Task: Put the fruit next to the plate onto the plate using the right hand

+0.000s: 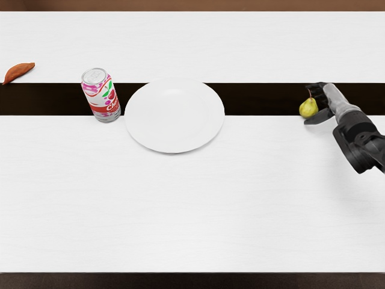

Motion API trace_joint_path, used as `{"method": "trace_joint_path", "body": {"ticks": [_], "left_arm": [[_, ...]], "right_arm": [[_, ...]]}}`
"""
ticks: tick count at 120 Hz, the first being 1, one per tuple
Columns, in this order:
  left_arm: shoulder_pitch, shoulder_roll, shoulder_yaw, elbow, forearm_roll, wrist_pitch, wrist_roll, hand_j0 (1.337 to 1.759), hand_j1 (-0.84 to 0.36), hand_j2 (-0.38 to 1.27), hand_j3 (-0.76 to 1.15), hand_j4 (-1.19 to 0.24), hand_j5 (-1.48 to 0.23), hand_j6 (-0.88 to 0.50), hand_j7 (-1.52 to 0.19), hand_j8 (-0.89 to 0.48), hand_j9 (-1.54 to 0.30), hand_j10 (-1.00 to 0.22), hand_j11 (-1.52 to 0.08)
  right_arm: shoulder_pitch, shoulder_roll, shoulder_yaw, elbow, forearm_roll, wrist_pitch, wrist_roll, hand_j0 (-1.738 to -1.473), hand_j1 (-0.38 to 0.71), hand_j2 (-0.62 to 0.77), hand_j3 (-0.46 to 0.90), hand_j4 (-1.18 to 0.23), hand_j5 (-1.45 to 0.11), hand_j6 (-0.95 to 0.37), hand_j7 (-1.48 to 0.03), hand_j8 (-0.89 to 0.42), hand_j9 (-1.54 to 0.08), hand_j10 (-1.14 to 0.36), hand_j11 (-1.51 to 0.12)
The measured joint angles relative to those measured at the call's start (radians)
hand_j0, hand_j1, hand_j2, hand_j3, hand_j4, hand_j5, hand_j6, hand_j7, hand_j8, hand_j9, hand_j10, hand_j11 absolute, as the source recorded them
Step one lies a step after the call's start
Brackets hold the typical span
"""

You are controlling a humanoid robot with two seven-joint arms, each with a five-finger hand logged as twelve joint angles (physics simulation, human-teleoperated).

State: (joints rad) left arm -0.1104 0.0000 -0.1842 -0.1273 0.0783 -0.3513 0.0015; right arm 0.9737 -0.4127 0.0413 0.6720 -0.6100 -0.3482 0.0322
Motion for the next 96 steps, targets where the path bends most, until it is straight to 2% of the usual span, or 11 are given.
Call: {"method": "trace_joint_path", "body": {"ticks": [44,60,96], "left_arm": [[0.000,0.000,0.000,0.000,0.000,0.000,0.000,1.658,0.32,0.00,0.00,-0.02,-0.03,-0.02,-0.03,-0.02,-0.03,-0.02,-0.03],[0.001,0.000,-0.001,0.000,0.000,0.000,0.000,1.658,0.32,0.00,0.00,-0.02,-0.03,-0.02,-0.03,-0.02,-0.03,-0.02,-0.03],[0.001,0.000,0.000,0.000,0.000,0.000,0.000,1.658,0.32,0.00,0.00,-0.02,-0.03,-0.02,-0.03,-0.02,-0.03,-0.02,-0.03]], "right_arm": [[0.007,0.003,-0.004,-0.009,0.000,0.008,0.000,-1.658,0.17,-0.06,0.00,-0.43,-0.56,-0.43,-0.56,-0.43,-0.57,-0.43,-0.57],[0.008,0.017,-0.008,-0.023,-0.001,0.010,-0.001,-1.658,0.21,-0.04,0.00,-0.40,-0.61,-0.47,-0.61,-0.46,-0.61,-0.46,-0.61],[0.009,0.023,-0.013,-0.029,-0.005,0.015,-0.002,-1.655,0.21,-0.03,0.00,-0.41,-0.69,-0.51,-0.69,-0.45,-0.70,-0.52,-0.71]]}}
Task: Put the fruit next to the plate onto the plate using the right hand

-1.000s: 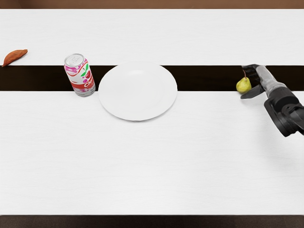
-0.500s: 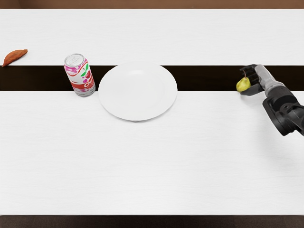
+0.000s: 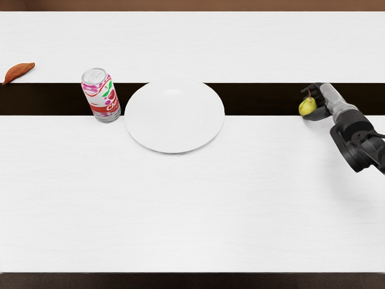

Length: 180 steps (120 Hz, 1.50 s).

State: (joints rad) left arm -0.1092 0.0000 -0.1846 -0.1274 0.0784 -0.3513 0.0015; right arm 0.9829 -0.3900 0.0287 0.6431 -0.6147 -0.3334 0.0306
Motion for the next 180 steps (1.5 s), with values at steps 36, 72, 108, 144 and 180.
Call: {"method": "trace_joint_path", "body": {"ticks": [36,72,108,144,180], "left_arm": [[0.000,0.000,0.000,0.000,0.000,0.000,0.000,1.658,0.32,0.00,0.00,-0.02,-0.03,-0.02,-0.03,-0.02,-0.03,-0.02,-0.03],[-0.001,0.000,0.000,0.000,0.000,0.000,0.000,1.658,0.32,0.00,0.00,-0.02,-0.03,-0.02,-0.03,-0.02,-0.03,-0.02,-0.03],[-0.005,0.000,0.002,0.000,0.000,0.000,0.000,1.658,0.32,0.00,0.00,-0.02,-0.03,-0.02,-0.03,-0.02,-0.03,-0.02,-0.03],[-0.002,0.000,0.001,0.000,0.000,0.000,0.000,1.658,0.32,0.00,0.00,-0.02,-0.03,-0.02,-0.03,-0.02,-0.03,-0.02,-0.03],[0.047,0.000,-0.008,-0.001,-0.001,0.000,0.000,1.658,0.32,0.00,0.00,-0.02,-0.03,-0.02,-0.03,-0.02,-0.03,-0.02,-0.03]], "right_arm": [[0.000,0.000,0.000,-0.001,-0.005,0.005,0.000,-1.652,0.24,0.09,0.00,-0.53,-0.77,-0.52,-0.79,-0.43,-0.80,-0.59,-0.80],[0.002,-0.001,-0.002,-0.001,-0.006,0.013,0.001,-1.650,0.22,0.20,0.00,-0.71,-0.88,-0.58,-0.91,-0.46,-0.91,-0.67,-0.93],[0.009,-0.005,0.003,0.004,-0.008,0.047,0.004,-1.650,0.13,0.16,0.00,-0.77,-1.01,-0.61,-1.01,-0.47,-1.05,-0.70,-1.08],[0.044,-0.011,0.009,0.044,-0.005,0.072,0.003,-1.656,0.28,0.56,0.00,-0.78,-1.17,-0.54,-1.09,-0.39,-1.16,-0.64,-1.18],[0.095,-0.072,0.014,0.226,0.005,0.071,-0.009,-1.656,0.31,0.59,0.00,-0.71,-1.25,-0.50,-1.13,-0.32,-1.22,-0.60,-1.22]]}}
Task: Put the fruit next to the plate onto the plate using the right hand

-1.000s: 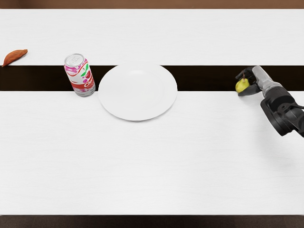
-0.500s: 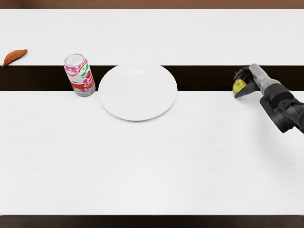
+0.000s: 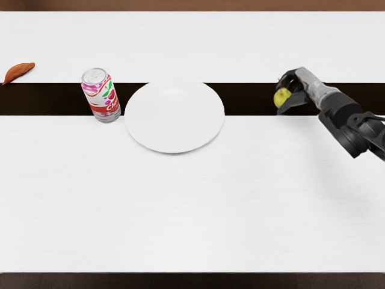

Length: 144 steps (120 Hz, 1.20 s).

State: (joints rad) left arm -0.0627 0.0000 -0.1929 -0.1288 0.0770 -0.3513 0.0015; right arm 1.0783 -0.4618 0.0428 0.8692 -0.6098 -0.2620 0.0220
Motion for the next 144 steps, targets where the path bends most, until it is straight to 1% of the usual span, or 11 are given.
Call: {"method": "trace_joint_path", "body": {"ticks": [14,25,36,54,67,92,102,123,144], "left_arm": [[0.001,0.000,-0.002,0.000,0.000,0.000,0.000,1.658,0.32,0.00,0.00,-0.02,-0.03,-0.02,-0.03,-0.02,-0.03,-0.02,-0.03],[0.008,0.000,-0.001,0.000,0.000,0.000,0.000,1.658,0.32,0.00,0.00,-0.02,-0.03,-0.02,-0.03,-0.02,-0.03,-0.02,-0.03],[0.006,0.000,0.003,0.000,0.001,0.000,0.000,1.658,0.32,0.00,0.00,-0.02,-0.03,-0.02,-0.03,-0.02,-0.03,-0.02,-0.03],[0.006,0.000,0.006,0.000,0.001,0.000,0.000,1.658,0.32,0.00,0.00,-0.02,-0.03,-0.02,-0.03,-0.02,-0.03,-0.02,-0.03],[0.006,0.000,0.007,0.000,0.001,0.000,0.000,1.658,0.32,0.00,0.00,-0.02,-0.03,-0.02,-0.03,-0.02,-0.03,-0.02,-0.03],[0.006,0.000,0.007,0.000,0.001,0.000,0.000,1.658,0.32,0.00,0.00,-0.02,-0.03,-0.02,-0.03,-0.02,-0.03,-0.02,-0.03],[0.006,0.000,0.007,0.000,0.001,0.000,0.000,1.658,0.32,0.00,0.00,-0.02,-0.03,-0.02,-0.03,-0.02,-0.03,-0.02,-0.03],[0.006,0.000,0.007,0.000,0.001,0.000,0.000,1.658,0.32,0.00,0.00,-0.02,-0.03,-0.02,-0.03,-0.02,-0.03,-0.02,-0.03],[0.006,0.000,0.007,0.000,0.001,0.000,0.000,1.658,0.32,0.00,0.00,-0.02,-0.03,-0.02,-0.03,-0.02,-0.03,-0.02,-0.03]], "right_arm": [[0.023,-0.007,0.003,0.060,0.002,-0.002,-0.020,-1.656,0.32,0.60,0.00,-0.70,-1.26,-0.49,-1.13,-0.32,-1.22,-0.59,-1.22],[0.044,-0.002,0.004,0.087,0.002,0.000,-0.042,-1.656,0.32,0.60,0.00,-0.69,-1.27,-0.48,-1.13,-0.31,-1.23,-0.59,-1.22],[0.069,0.021,0.004,0.099,0.003,0.002,-0.065,-1.656,0.33,0.60,0.00,-0.69,-1.27,-0.48,-1.13,-0.31,-1.23,-0.59,-1.23],[0.101,0.064,0.003,0.106,0.005,0.008,-0.090,-1.657,0.33,0.60,0.00,-0.69,-1.28,-0.48,-1.13,-0.30,-1.24,-0.58,-1.23],[0.129,0.099,0.003,0.106,0.006,0.019,-0.124,-1.656,0.33,0.60,0.00,-0.69,-1.28,-0.48,-1.13,-0.30,-1.23,-0.59,-1.23],[0.186,0.174,0.003,0.101,0.012,0.031,-0.195,-1.655,0.32,0.60,0.00,-0.70,-1.29,-0.48,-1.13,-0.30,-1.24,-0.59,-1.22],[0.204,0.209,0.001,0.094,0.019,0.037,-0.216,-1.655,0.32,0.60,0.00,-0.70,-1.29,-0.48,-1.13,-0.30,-1.23,-0.59,-1.22],[0.234,0.281,-0.003,0.070,0.027,0.045,-0.242,-1.655,0.32,0.60,0.00,-0.70,-1.29,-0.48,-1.13,-0.31,-1.23,-0.60,-1.21],[0.256,0.384,-0.005,-0.022,0.028,0.079,-0.254,-1.654,0.32,0.60,0.00,-0.70,-1.29,-0.49,-1.13,-0.31,-1.23,-0.60,-1.20]]}}
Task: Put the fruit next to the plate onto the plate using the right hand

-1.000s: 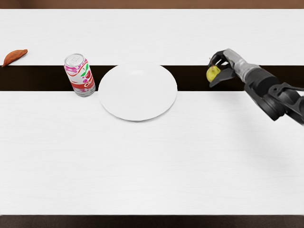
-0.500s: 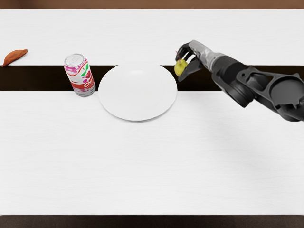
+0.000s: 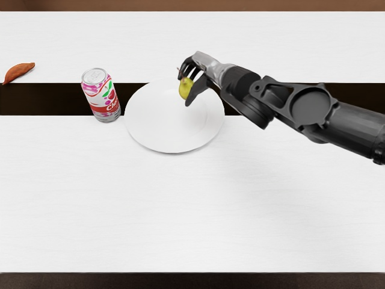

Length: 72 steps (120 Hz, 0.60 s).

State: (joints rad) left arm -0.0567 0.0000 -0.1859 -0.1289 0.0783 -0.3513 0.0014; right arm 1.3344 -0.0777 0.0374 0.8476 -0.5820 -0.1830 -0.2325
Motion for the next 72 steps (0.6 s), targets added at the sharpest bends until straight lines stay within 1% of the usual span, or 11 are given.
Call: {"method": "trace_joint_path", "body": {"ticks": [17,32,33,39,48,64,72], "left_arm": [[0.000,0.000,0.000,0.000,0.000,0.000,0.000,1.658,0.32,0.00,0.00,-0.02,-0.03,-0.02,-0.03,-0.02,-0.03,-0.02,-0.03],[0.000,0.000,0.000,0.000,0.000,0.000,0.000,1.658,0.32,0.00,0.00,-0.02,-0.03,-0.02,-0.03,-0.02,-0.03,-0.02,-0.03],[0.000,0.000,0.000,0.000,0.000,0.000,0.000,1.658,0.32,0.00,0.00,-0.02,-0.03,-0.02,-0.03,-0.02,-0.03,-0.02,-0.03],[0.000,0.000,0.000,0.000,0.000,0.000,0.000,1.658,0.32,0.00,0.00,-0.02,-0.03,-0.02,-0.03,-0.02,-0.03,-0.02,-0.03],[0.000,0.000,0.000,0.000,0.000,0.000,0.000,1.658,0.32,0.00,0.00,-0.02,-0.03,-0.02,-0.03,-0.02,-0.03,-0.02,-0.03],[0.000,0.000,0.000,0.000,0.000,0.000,0.000,1.658,0.32,0.00,0.00,-0.02,-0.03,-0.02,-0.03,-0.02,-0.03,-0.02,-0.03],[0.000,0.000,0.000,0.000,0.000,0.000,0.000,1.658,0.32,0.00,0.00,-0.02,-0.03,-0.02,-0.03,-0.02,-0.03,-0.02,-0.03]], "right_arm": [[0.008,0.058,-0.001,-0.127,-0.002,0.046,-0.008,-1.653,0.32,0.60,0.00,-0.71,-1.27,-0.50,-1.13,-0.32,-1.21,-0.61,-1.18],[0.011,0.072,-0.002,-0.205,-0.003,0.085,-0.010,-1.652,0.31,0.60,0.00,-0.72,-1.26,-0.50,-1.13,-0.33,-1.20,-0.62,-1.18],[0.011,0.072,-0.002,-0.208,-0.003,0.090,-0.010,-1.652,0.31,0.58,0.00,-0.72,-1.26,-0.50,-1.13,-0.33,-1.20,-0.62,-1.18],[0.013,0.074,0.000,-0.224,-0.004,0.131,-0.009,-1.652,0.28,0.52,0.00,-0.73,-1.26,-0.50,-1.13,-0.34,-1.20,-0.63,-1.18],[0.019,0.076,0.005,-0.238,-0.003,0.201,-0.007,-1.652,0.27,0.49,0.00,-0.74,-1.25,-0.51,-1.13,-0.35,-1.20,-0.63,-1.19],[0.025,0.077,0.008,-0.247,-0.001,0.269,-0.007,-1.653,0.28,0.56,0.00,-0.74,-1.25,-0.52,-1.13,-0.37,-1.22,-0.63,-1.20],[0.028,0.077,0.009,-0.249,0.000,0.295,-0.006,-1.654,0.28,0.57,0.00,-0.74,-1.25,-0.52,-1.13,-0.36,-1.22,-0.63,-1.21]]}}
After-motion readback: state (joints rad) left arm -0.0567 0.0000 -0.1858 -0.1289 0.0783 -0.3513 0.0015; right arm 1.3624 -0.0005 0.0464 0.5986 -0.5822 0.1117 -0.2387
